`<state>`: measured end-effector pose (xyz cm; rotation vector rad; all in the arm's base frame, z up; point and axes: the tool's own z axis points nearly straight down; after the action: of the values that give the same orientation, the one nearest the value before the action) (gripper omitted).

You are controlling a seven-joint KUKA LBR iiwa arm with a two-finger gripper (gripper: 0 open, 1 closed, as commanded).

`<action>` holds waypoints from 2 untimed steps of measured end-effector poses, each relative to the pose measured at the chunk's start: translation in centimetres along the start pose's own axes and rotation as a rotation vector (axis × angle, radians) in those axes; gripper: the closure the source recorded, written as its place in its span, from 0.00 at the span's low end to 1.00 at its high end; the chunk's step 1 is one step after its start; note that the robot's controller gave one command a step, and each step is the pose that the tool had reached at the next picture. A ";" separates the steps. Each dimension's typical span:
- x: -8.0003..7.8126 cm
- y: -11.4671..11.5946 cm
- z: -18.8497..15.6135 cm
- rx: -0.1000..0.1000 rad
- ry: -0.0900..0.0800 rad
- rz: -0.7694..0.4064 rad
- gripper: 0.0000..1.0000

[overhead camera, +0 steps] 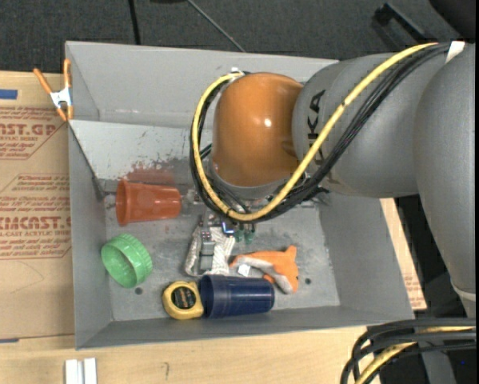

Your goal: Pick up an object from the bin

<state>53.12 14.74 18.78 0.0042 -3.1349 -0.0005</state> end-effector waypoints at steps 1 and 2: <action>-0.2 -0.1 -0.5 -0.001 -0.008 0.002 0.00; -1.5 3.3 4.5 -0.001 -0.013 -0.089 0.00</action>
Offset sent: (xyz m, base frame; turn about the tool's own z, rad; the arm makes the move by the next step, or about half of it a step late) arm 0.0282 0.0788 -0.1178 -0.2128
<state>54.59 18.03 14.26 0.1435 -3.1447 -0.0021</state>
